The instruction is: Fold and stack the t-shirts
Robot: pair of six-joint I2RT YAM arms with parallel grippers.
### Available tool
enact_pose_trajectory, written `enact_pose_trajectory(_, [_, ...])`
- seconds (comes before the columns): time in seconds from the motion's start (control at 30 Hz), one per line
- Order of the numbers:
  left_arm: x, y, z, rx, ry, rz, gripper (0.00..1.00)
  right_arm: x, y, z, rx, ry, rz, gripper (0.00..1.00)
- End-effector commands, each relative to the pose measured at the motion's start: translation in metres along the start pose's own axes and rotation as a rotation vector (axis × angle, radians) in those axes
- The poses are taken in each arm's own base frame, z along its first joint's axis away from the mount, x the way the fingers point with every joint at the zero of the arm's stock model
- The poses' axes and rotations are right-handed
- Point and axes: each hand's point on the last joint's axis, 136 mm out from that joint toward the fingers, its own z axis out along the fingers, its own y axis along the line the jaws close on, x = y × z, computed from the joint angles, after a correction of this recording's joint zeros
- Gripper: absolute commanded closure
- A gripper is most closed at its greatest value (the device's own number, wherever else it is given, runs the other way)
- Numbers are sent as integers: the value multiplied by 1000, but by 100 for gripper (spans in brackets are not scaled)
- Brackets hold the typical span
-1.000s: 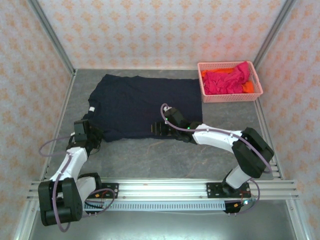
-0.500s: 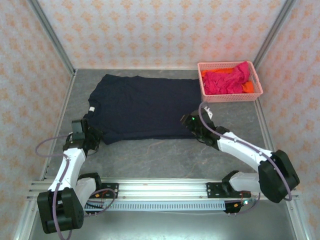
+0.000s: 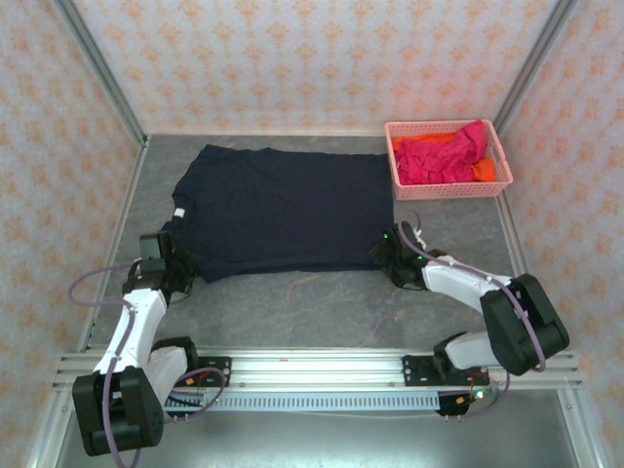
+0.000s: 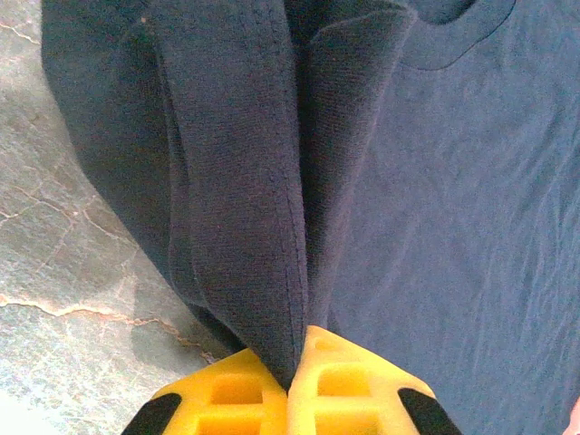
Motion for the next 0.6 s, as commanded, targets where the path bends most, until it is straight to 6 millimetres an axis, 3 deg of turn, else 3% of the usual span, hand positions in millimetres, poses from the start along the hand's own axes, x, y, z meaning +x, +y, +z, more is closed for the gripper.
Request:
enact_pose_trajectory(0.0, [0,-3,-4,3,1,24,100,-5,17,-2,-50,-2,11,54])
enact_pose_trajectory(0.17, [0,-3,-4,1,-1,22,100,-3,16,-4,-54,6,16,73])
enact_pose_trajectory(0.2, [-1,-4,-4,2,0,23,100,-2,16,-5,-54,8,18,73])
enact_pose_trajectory(0.3, [0,-5,-4,3,4,23,100,-1,15,-9,-63,10,28,52])
enact_pose_trajectory(0.57, [0,-5,-3,1,7,23,100,-2,14,-17,-70,1,32,62])
